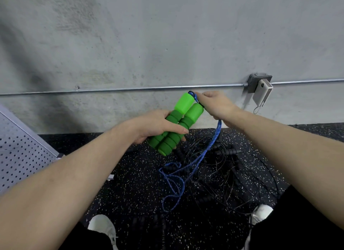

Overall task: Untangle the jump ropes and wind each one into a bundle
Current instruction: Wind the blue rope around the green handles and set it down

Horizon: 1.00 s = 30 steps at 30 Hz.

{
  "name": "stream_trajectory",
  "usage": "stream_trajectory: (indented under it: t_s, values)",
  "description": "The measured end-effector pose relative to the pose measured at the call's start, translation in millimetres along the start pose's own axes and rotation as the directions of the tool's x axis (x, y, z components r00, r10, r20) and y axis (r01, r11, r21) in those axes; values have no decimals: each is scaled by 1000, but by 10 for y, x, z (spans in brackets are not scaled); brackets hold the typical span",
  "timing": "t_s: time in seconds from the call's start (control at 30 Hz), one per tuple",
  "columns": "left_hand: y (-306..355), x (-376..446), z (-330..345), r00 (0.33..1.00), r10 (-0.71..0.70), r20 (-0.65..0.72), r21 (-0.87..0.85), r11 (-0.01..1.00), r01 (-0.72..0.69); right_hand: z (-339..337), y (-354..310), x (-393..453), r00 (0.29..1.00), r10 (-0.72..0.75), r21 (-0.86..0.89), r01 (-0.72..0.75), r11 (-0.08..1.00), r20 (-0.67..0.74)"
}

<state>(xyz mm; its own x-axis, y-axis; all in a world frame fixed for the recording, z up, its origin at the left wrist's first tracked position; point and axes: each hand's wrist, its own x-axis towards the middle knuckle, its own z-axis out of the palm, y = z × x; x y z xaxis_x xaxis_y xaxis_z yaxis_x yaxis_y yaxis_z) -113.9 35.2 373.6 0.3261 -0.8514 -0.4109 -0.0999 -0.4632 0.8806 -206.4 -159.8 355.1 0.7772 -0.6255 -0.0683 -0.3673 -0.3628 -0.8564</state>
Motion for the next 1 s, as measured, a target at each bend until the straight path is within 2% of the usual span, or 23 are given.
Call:
stream_trajectory:
  t_s: [0.17, 0.3, 0.47, 0.63, 0.73, 0.8, 0.87, 0.93, 1.0]
  values:
    - [-25, -9, -8, 999, 27, 22, 2, 1000, -27, 26, -16, 6, 992, -69, 25, 72, 997, -106]
    - [-52, -33, -52, 997, 49, 53, -50, 998, -46, -18, -35, 25, 978, -60, 156, 92, 983, -197]
    - [-163, 35, -45, 1000, 17, -15, -134, 991, -19, -24, 3, 40, 974, -87, 104, 110, 988, -209]
    - [-204, 102, -58, 988, 60, -141, -144, 986, -81, -39, 18, 8, 991, -40, 150, 59, 987, -128]
    - [-229, 168, -21, 956, 57, -288, -173, 979, -111, -36, -28, -12, 992, -39, 194, 61, 979, -119]
    - [-226, 235, 28, 925, 23, -379, -265, 955, -132, 1, -57, -46, 997, -43, 180, 55, 982, -71]
    - [-211, 303, 79, 895, -27, -445, -383, 909, -164, 91, -92, -122, 996, -83, 123, 78, 989, 35]
    - [-192, 366, 108, 877, -45, -478, -476, 853, -215, 214, -154, -214, 981, -149, 75, 141, 987, 124]
    - [-159, 405, 92, 878, -41, -478, -580, 765, -280, 302, -220, -289, 961, -234, 5, 236, 972, 148]
